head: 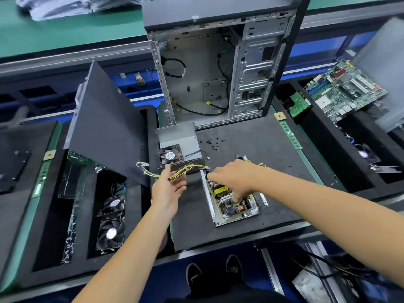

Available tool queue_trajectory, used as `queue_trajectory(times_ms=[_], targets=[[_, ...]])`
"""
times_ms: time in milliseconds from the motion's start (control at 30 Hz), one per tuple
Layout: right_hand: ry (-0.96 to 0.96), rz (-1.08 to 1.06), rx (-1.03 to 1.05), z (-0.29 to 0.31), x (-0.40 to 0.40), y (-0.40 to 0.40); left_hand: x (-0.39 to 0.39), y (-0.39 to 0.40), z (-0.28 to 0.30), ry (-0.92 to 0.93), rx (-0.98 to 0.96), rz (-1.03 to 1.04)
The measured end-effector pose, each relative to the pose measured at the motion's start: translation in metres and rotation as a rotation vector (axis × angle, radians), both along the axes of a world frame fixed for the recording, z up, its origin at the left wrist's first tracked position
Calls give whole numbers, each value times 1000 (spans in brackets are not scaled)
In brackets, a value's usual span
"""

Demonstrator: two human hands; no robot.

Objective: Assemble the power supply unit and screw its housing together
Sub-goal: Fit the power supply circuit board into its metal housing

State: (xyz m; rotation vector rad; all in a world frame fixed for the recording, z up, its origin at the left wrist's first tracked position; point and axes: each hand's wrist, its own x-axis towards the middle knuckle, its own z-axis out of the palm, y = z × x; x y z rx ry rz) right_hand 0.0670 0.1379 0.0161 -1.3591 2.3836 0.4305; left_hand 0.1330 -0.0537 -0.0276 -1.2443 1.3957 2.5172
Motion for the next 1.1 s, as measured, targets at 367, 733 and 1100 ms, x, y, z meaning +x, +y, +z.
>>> queue_trajectory(times_ms=[367, 733, 1100], targets=[[-2, 12, -9, -7, -1, -6, 16, -7, 5, -295, -286, -631], [3, 1, -27, -10, -2, -7, -4, 2, 6, 532, -1649, -807], [-7, 19, -71, -12, -8, 1, -14, 5, -8, 561, -1672, -650]])
